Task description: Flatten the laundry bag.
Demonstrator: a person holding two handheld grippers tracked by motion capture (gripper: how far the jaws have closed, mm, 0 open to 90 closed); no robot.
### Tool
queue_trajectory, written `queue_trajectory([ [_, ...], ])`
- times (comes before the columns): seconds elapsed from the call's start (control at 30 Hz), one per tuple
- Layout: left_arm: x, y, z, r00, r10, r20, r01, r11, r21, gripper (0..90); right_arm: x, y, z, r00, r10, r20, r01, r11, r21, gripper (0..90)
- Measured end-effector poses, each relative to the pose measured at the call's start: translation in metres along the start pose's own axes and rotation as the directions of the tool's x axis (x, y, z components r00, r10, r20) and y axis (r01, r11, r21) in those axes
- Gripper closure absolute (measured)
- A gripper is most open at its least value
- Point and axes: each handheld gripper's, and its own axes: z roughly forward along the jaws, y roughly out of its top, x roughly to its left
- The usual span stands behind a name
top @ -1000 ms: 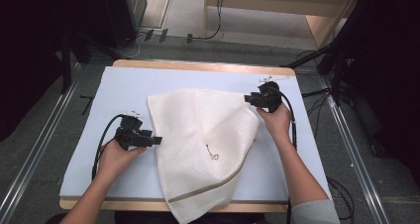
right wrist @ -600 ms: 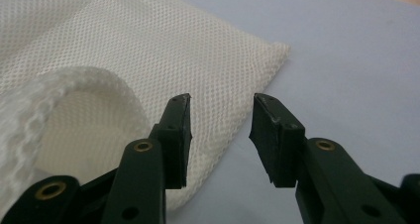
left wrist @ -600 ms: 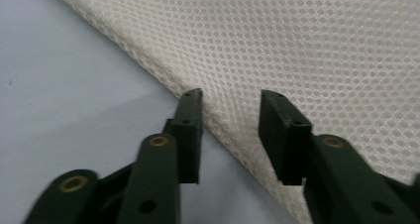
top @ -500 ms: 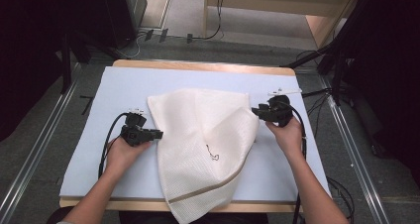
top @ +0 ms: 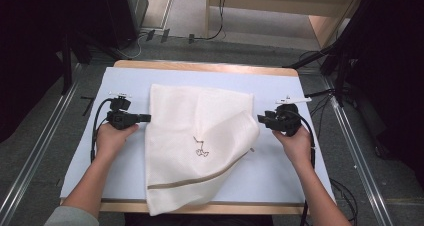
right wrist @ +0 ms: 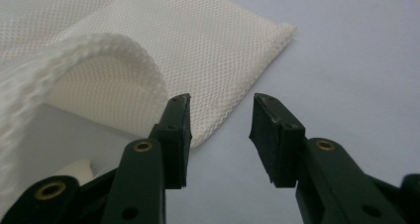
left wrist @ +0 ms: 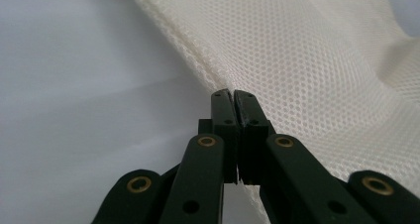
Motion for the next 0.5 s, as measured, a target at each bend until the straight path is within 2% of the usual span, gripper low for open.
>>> queue_trajectory([
  [0.07,0.005,0.001,-0.001,1.0000,-0.007,-0.007,0.007,0.9999,-0.008,90.0,0.002,-0.001,-0.001,1.0000,0.003,-0.003,-0.003,1.000,0.002,61.7],
  [0.1,0.014,0.004,-0.005,0.9996,-0.021,-0.018,0.021,0.9997,-0.016,90.0,0.002,-0.001,-0.001,1.0000,-0.001,-0.007,0.001,1.000,0.000,61.7],
  [0.17,0.021,0.006,-0.007,0.9990,-0.023,-0.038,0.022,0.9995,-0.022,90.0,0.004,-0.002,-0.002,0.9999,-0.002,-0.011,0.002,1.000,0.001,61.7],
  [0.27,0.027,0.007,-0.009,0.9986,-0.029,-0.045,0.028,0.9992,-0.029,90.0,0.007,-0.002,-0.004,0.9999,-0.004,-0.013,0.004,1.000,-0.002,61.7],
  [0.37,0.035,0.006,-0.009,0.9973,-0.060,-0.042,0.059,0.9980,-0.024,89.4,0.013,-0.003,-0.008,0.9996,-0.010,-0.026,0.010,1.000,-0.010,61.8],
  [0.43,0.032,0.005,-0.013,0.9980,-0.050,-0.037,0.049,0.9984,-0.026,83.1,0.020,-0.005,-0.017,0.9988,-0.024,-0.043,0.023,0.999,-0.022,61.7],
  [0.5,0.026,0.003,-0.020,0.9989,-0.038,-0.027,0.037,0.9987,-0.035,71.9,0.025,-0.006,-0.023,0.9981,-0.026,-0.055,0.025,0.999,-0.030,61.5],
])
